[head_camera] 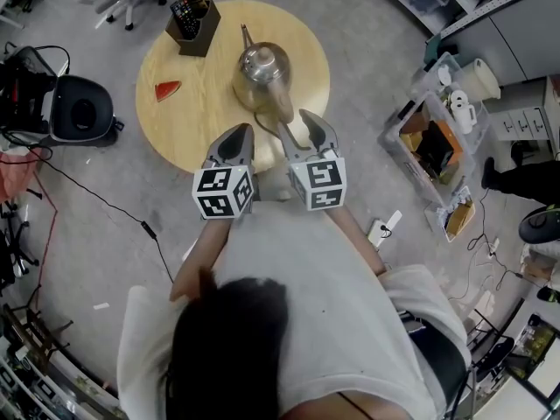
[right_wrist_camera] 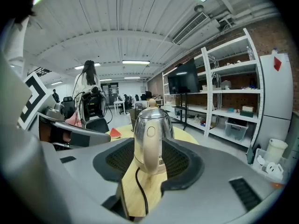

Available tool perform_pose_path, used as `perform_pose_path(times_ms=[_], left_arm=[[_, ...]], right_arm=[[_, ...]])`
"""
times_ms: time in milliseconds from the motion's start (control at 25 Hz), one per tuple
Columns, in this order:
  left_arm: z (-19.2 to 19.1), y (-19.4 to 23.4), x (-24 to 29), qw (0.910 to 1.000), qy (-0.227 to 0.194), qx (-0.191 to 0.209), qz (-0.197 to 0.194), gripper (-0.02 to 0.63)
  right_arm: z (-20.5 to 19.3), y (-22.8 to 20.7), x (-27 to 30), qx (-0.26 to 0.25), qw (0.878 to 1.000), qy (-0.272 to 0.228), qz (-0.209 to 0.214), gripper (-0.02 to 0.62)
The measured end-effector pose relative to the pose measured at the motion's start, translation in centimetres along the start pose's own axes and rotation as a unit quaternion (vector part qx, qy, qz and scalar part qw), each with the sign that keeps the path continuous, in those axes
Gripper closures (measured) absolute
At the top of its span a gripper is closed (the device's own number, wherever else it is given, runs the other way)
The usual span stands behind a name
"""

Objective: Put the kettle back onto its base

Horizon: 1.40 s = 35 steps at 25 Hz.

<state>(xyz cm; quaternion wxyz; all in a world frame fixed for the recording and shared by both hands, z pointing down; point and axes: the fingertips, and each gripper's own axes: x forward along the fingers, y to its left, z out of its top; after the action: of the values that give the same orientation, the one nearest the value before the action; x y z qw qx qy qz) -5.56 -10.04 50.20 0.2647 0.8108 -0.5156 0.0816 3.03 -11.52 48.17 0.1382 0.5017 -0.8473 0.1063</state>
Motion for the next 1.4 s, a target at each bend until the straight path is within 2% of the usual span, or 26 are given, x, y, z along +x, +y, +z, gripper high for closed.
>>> perform_pose_path(times_ms=[480, 640, 800, 1400], left_arm=[[1.0, -2.9, -0.9, 0.9986, -0.036, 0.029, -0.024, 0.571], [0.6, -3.2, -1.0, 0.9986, -0.036, 0.03, -0.024, 0.571], [0.2, -3.6, -1.3, 0.9986, -0.037, 0.028, -0.023, 0.571], [-0.7, -5.9, -1.2, 0.9981, -0.036, 0.04, -0.029, 0.571]], right_arm=[[-0.1, 0.7, -1.5, -0.003, 1.0, 0.004, -0.009, 0.492], [-0.6, 1.3, -1.6, -0.005, 1.0, 0.014, 0.0, 0.499], [-0.9, 1.6, -2.2, -0.005, 1.0, 0.015, 0.0, 0.535], [-2.6, 1.0, -3.9, -0.006, 0.999, 0.041, -0.013, 0.566]])
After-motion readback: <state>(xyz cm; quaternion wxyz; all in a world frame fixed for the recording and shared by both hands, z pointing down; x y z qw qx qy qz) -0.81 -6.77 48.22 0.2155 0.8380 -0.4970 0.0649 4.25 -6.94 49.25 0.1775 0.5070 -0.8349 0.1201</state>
